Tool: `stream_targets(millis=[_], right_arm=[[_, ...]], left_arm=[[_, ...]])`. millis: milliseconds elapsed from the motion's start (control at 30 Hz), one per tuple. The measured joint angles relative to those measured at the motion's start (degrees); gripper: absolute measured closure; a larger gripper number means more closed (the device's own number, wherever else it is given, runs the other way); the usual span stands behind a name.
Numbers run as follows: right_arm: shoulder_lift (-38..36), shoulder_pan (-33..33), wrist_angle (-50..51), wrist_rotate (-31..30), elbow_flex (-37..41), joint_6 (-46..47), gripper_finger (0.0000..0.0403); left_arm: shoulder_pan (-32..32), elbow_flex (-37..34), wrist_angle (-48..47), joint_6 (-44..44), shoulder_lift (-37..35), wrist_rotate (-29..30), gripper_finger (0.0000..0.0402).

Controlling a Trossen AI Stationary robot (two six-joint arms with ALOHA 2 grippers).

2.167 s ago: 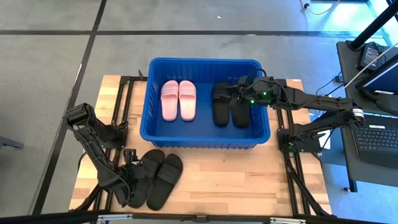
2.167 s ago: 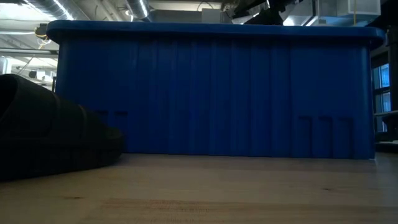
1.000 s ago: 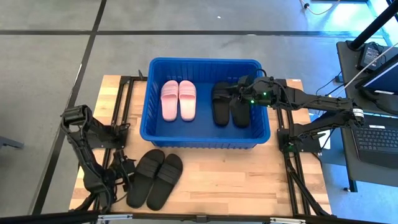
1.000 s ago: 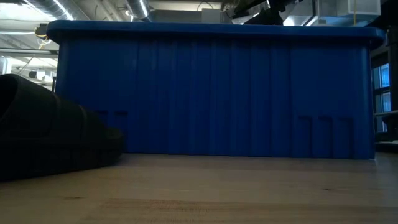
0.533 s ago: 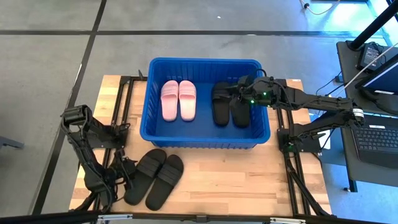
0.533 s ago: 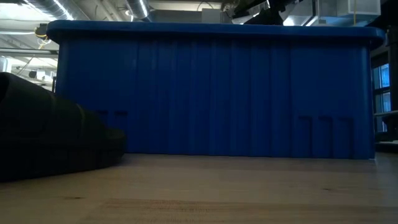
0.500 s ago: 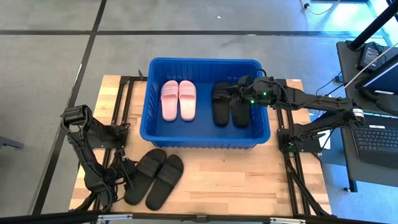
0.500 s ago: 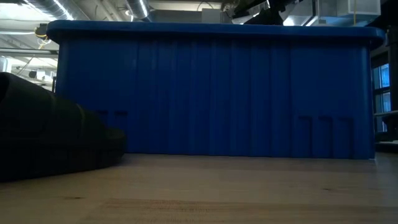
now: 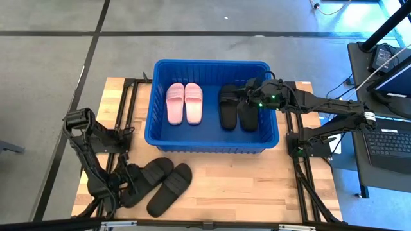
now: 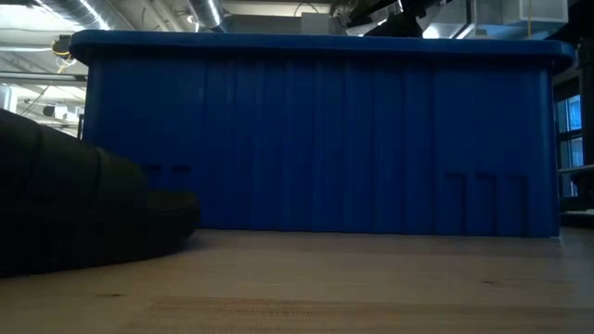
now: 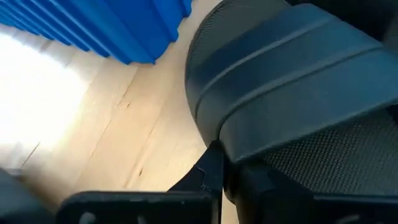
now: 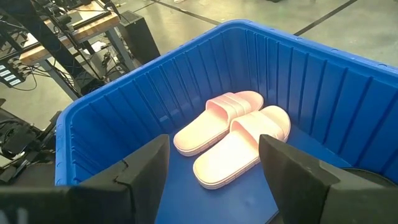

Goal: Pick and place slides into bin
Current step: Put the black slipper into the blue bin

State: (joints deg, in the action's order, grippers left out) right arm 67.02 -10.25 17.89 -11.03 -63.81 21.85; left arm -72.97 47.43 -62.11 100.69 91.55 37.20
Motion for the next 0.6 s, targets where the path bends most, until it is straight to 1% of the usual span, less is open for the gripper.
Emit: stream_targets(millis=[133, 300, 500, 600], right_arm=[[0.0, -0.01, 0.0, 0.0, -0.02, 0.0, 0.0155], [0.0, 0.01, 0.0, 0.0, -0.02, 0.04, 0.0155], [0.0, -0.01, 0.0, 0.0, -0.02, 0.0, 0.0155], [-0.02, -0.01, 0.0, 0.0, -0.02, -0.01, 0.0155]], left_arm=[[0.0, 2.54, -4.87, 1.03, -0.02, -1.9, 0.0395], [0.0, 8.89, -13.6, -0.52, -0.11, -5.04, 0.0397], [-0.02, 18.78, -22.21, -5.11, -0.11, -5.21, 0.0397], [-0.02, 23.49, -26.99, -5.83, -0.11, -4.78, 0.0397]])
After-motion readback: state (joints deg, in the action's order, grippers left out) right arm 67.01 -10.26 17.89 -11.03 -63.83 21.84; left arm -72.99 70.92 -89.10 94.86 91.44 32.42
